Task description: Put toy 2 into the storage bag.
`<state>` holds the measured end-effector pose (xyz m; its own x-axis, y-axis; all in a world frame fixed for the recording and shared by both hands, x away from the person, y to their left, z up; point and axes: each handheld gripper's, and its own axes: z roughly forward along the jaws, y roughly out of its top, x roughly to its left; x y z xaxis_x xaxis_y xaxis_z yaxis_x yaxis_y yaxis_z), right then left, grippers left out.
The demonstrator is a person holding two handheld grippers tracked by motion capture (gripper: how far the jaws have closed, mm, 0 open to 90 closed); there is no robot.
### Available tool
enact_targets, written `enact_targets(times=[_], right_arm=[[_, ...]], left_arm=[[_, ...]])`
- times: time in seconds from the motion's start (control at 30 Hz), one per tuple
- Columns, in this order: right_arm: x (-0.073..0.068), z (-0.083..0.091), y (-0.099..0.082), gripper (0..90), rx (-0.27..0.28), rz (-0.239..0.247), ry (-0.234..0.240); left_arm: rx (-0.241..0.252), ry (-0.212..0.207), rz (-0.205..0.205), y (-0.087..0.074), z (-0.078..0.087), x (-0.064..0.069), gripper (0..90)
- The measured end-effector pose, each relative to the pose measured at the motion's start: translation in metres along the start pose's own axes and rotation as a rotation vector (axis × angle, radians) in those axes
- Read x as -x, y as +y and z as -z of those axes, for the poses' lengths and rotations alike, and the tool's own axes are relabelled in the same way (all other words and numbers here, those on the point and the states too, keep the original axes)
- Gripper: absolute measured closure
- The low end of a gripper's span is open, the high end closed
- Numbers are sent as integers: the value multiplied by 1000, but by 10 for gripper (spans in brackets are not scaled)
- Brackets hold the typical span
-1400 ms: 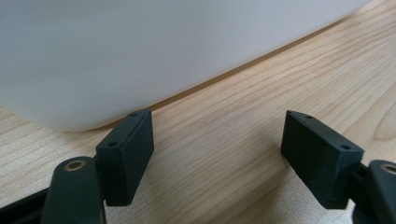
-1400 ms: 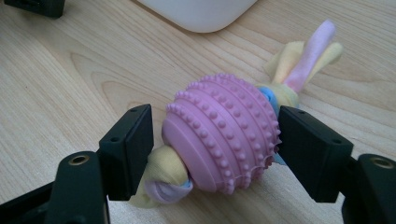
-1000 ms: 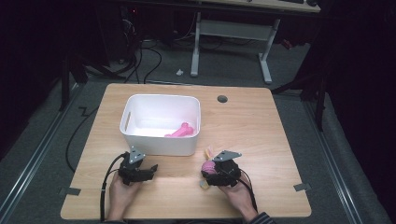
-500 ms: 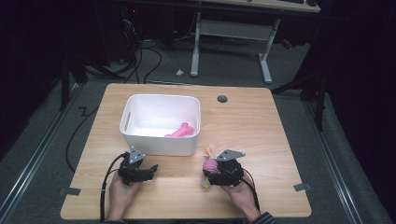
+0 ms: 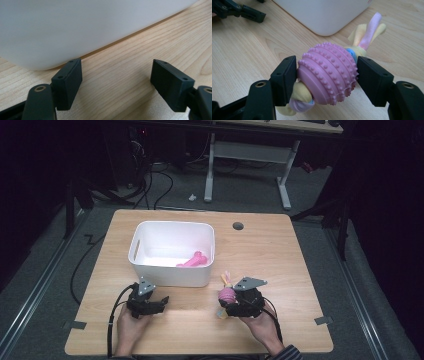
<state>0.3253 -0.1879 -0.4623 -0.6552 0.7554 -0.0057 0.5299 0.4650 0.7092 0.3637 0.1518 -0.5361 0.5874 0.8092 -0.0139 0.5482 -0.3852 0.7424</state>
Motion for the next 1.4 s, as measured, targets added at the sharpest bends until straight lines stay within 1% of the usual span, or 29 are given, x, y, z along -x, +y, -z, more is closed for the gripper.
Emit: enact_targets(times=[0.13,0.17,0.3,0.43,0.47,0.67,0.77,1.0,1.27,1.4], right_arm=[[2,9,7,347,11,19,9],[2,9,7,347,11,19,9],[6,18,14,347,29,14,21],[11,27,21,347,42,20,23],[13,31,25,346,49,28,24],[16,39,33,346,59,42,28],[18,43,39,346,72,47,36],[19,49,53,346,83,70,47],[17,53,68,347,76,97,58],[17,53,75,347,72,109,81]], left_arm=[[0,0,0,0,0,0,257],[0,0,0,0,0,0,257],[0,0,1,0,0,0,257],[0,0,0,0,0,0,257],[0,0,0,0,0,0,257],[0,0,0,0,0,0,257],[0,0,0,0,0,0,257],[0,0,0,0,0,0,257],[-1,0,0,0,0,0,257],[-1,0,0,0,0,0,257]])
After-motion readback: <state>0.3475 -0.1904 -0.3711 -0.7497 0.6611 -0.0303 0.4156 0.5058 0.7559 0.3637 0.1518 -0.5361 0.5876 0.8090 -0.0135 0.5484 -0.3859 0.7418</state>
